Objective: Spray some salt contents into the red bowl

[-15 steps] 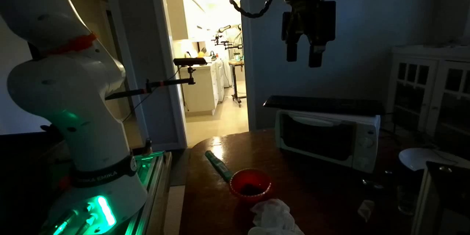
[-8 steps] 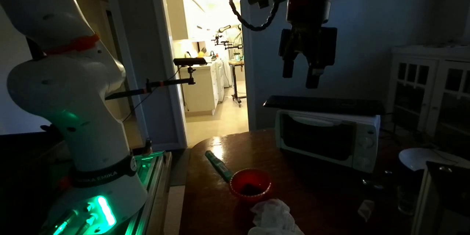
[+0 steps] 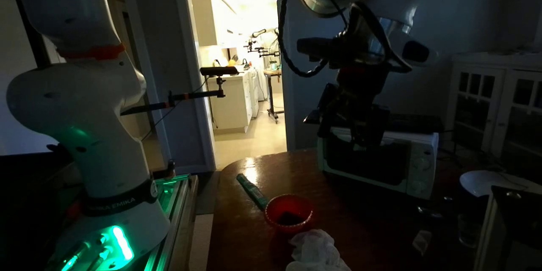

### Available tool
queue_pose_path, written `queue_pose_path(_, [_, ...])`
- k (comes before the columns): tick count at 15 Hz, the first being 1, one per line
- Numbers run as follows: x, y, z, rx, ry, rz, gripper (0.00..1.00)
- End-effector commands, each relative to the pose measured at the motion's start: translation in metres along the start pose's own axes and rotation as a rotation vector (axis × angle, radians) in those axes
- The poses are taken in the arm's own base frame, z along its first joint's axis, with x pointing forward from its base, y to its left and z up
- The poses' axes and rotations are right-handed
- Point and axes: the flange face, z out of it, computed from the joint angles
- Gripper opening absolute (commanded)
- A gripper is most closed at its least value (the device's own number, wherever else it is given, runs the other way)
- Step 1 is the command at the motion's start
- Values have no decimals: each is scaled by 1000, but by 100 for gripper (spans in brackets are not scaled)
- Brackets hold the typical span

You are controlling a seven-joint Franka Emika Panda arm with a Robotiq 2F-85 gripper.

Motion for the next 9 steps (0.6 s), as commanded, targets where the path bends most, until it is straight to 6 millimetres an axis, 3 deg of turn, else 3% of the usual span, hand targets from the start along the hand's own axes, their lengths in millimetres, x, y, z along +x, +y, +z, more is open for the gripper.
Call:
queue_pose_path(1, [14,8,36,3,-87,11,100])
queue_pose_path(9, [35,17,120,-62,-162,59,100])
